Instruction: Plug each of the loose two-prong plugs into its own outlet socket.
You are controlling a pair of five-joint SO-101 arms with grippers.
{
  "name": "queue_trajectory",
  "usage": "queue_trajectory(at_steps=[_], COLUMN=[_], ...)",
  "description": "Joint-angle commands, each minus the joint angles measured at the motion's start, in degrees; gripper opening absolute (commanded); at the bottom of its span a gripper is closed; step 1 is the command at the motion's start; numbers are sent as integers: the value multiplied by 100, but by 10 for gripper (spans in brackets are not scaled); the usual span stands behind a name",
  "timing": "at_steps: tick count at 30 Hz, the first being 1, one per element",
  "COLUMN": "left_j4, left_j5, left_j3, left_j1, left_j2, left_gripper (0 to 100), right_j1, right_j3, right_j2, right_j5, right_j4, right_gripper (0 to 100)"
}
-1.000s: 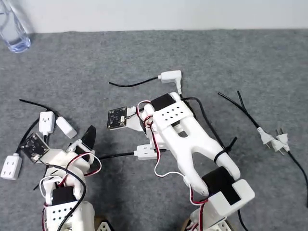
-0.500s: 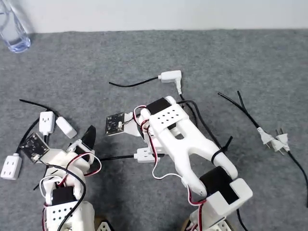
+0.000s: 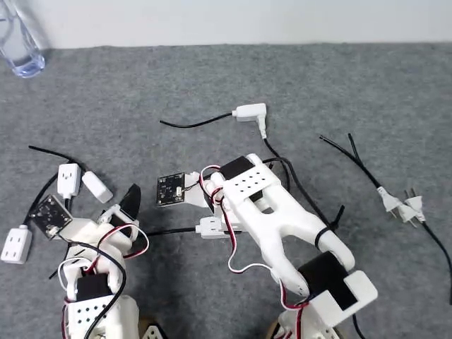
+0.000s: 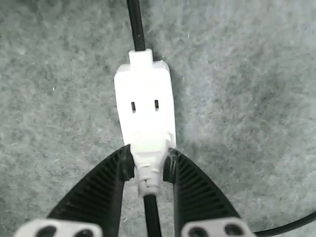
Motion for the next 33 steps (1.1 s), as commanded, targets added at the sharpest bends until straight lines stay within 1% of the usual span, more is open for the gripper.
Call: queue_trajectory(at_steps=[1, 7, 9, 13, 15, 18, 23, 25, 28, 30, 32, 33], left_j4=[-9, -18, -18, -26, -26, -26, -26, -26, -26, -26, -105, -158], left_j5=[-35, -35, -35, -35, -35, -35, -35, -35, -35, -35, -35, -35], left_j3=[-66, -66, -66, -66, -66, -66, -75, -84, -84, -84, -66, -66], left_j1=[35, 35, 35, 35, 26, -9, -273, -290, -281, -281, -281, -281], left_j2=[-44, -44, -44, -44, -44, -53, -53, -53, -53, -53, -53, -53], left_gripper=[318, 318, 318, 318, 318, 318, 318, 318, 318, 318, 318, 318], right_j1=[-101, -110, -198, -488, -681, -901, -892, -840, -664, -488, -365, -312], right_j3=[202, 167, 79, -114, -123, -123, -141, -141, -149, -149, -149, -149], right_j2=[268, 444, 347, -13, -136, -110, 286, 453, 541, 488, 409, 365], right_j5=[-35, -62, -105, -484, -484, -510, -484, -466, -466, -466, -431, -308], right_j4=[-154, -215, -92, 251, 347, 365, 40, -92, -338, -391, -426, -426], right_gripper=[9, 25, 80, 246, 288, 273, 232, 164, 4, 29, 3, 9])
